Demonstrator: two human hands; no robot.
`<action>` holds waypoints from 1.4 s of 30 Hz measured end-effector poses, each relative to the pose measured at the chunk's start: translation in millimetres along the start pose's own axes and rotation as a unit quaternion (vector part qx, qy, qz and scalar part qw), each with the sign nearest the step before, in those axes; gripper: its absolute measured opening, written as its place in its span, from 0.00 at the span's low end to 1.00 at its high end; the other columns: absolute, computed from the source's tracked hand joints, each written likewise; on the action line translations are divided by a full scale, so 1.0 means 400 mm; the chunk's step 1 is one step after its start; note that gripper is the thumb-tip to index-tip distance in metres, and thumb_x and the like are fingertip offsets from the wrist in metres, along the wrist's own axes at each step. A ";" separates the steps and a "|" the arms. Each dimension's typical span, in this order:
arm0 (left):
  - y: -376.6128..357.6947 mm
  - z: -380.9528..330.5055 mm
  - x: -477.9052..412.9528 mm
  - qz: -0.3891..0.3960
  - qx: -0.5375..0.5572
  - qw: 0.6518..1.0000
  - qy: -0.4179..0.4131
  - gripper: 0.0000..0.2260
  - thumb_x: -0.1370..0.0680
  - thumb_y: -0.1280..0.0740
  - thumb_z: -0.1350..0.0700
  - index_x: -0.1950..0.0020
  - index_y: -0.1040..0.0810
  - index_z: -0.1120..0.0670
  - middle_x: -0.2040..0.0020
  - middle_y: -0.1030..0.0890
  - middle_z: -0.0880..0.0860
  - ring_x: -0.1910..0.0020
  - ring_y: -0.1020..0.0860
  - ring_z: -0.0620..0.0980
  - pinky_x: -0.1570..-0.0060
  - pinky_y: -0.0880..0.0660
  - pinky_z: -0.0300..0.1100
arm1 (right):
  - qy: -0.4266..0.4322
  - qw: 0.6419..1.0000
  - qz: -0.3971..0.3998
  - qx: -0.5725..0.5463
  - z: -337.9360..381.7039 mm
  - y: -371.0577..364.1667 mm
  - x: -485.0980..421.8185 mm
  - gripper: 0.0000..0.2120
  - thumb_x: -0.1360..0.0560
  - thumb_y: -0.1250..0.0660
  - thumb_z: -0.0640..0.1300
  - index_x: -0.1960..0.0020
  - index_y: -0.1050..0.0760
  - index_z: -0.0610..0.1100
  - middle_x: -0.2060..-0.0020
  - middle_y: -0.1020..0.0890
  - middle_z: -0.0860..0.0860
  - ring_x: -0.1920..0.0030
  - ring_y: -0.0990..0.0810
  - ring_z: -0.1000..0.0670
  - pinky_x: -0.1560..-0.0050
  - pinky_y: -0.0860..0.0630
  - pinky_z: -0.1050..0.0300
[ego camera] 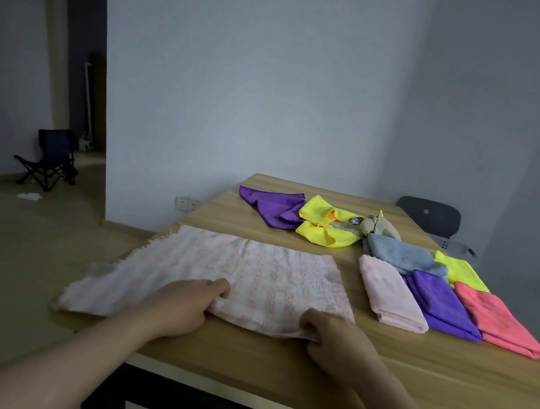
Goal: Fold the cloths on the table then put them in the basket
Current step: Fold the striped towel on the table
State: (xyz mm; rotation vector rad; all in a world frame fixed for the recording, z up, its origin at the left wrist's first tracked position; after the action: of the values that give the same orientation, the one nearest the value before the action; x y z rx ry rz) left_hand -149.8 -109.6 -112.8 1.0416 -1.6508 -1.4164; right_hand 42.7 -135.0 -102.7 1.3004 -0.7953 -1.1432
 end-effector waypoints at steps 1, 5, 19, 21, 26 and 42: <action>0.005 0.004 -0.002 0.003 -0.017 1.000 0.006 0.19 0.26 0.44 0.64 0.41 0.38 0.44 0.46 0.26 0.47 0.56 0.27 0.46 0.64 0.33 0.37 | -0.018 1.000 -0.004 -0.009 -0.011 0.006 0.000 0.08 0.28 0.42 0.42 0.50 0.32 0.52 0.55 0.23 0.54 0.57 0.28 0.51 0.64 0.35 0.59; 0.008 -0.008 -0.027 0.041 -0.103 0.994 0.001 0.24 0.26 0.41 0.66 0.33 0.41 0.48 0.43 0.29 0.50 0.60 0.29 0.48 0.68 0.34 0.38 | -0.088 0.996 -0.019 0.003 -0.056 0.034 0.001 0.06 0.27 0.41 0.43 0.54 0.36 0.52 0.60 0.27 0.54 0.60 0.27 0.50 0.67 0.33 0.58; 0.169 0.131 -0.115 -0.177 0.057 0.972 0.142 0.07 0.21 0.46 0.59 0.50 0.30 0.51 0.54 0.26 0.49 0.56 0.28 0.50 0.59 0.30 0.44 | -0.187 0.900 -0.231 -0.318 -0.220 0.119 -0.034 0.09 0.24 0.36 0.44 0.61 0.28 0.41 0.67 0.24 0.47 0.64 0.28 0.50 0.64 0.34 0.54; 0.101 0.127 -0.139 -0.097 0.083 0.982 0.138 0.06 0.19 0.48 0.56 0.49 0.32 0.52 0.56 0.26 0.50 0.58 0.28 0.49 0.63 0.35 0.42 | -0.187 0.902 -0.209 -0.328 -0.215 0.092 -0.063 0.06 0.23 0.38 0.45 0.56 0.28 0.42 0.64 0.23 0.49 0.60 0.26 0.49 0.60 0.31 0.53; 0.062 0.157 -0.135 -0.081 -0.030 0.986 0.144 0.10 0.19 0.51 0.51 0.44 0.32 0.47 0.57 0.24 0.47 0.59 0.26 0.47 0.62 0.31 0.42 | -0.213 0.929 -0.122 -0.276 -0.244 0.023 -0.078 0.07 0.20 0.43 0.46 0.56 0.32 0.46 0.60 0.25 0.50 0.60 0.27 0.53 0.66 0.34 0.58; 0.263 0.185 -0.268 -0.127 -0.020 0.986 0.108 0.07 0.20 0.45 0.53 0.53 0.29 0.45 0.53 0.26 0.48 0.53 0.28 0.51 0.53 0.30 0.43 | -0.229 0.899 -0.242 -0.284 -0.299 0.167 -0.199 0.13 0.23 0.40 0.44 0.60 0.31 0.35 0.70 0.26 0.45 0.63 0.27 0.42 0.66 0.36 0.55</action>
State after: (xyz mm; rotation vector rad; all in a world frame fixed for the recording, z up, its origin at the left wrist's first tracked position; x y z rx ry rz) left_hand -184.3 26.1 -20.9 1.3686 -1.3653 -1.4327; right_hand 144.3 -29.2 -43.2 0.7453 -0.4025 -1.9583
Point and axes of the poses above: each hand's wrist, its own x-axis away from the middle knuckle, its own y-axis out of the back of the hand, z = x × y, the point moved 10 cm from there along -x, towards the middle knuckle
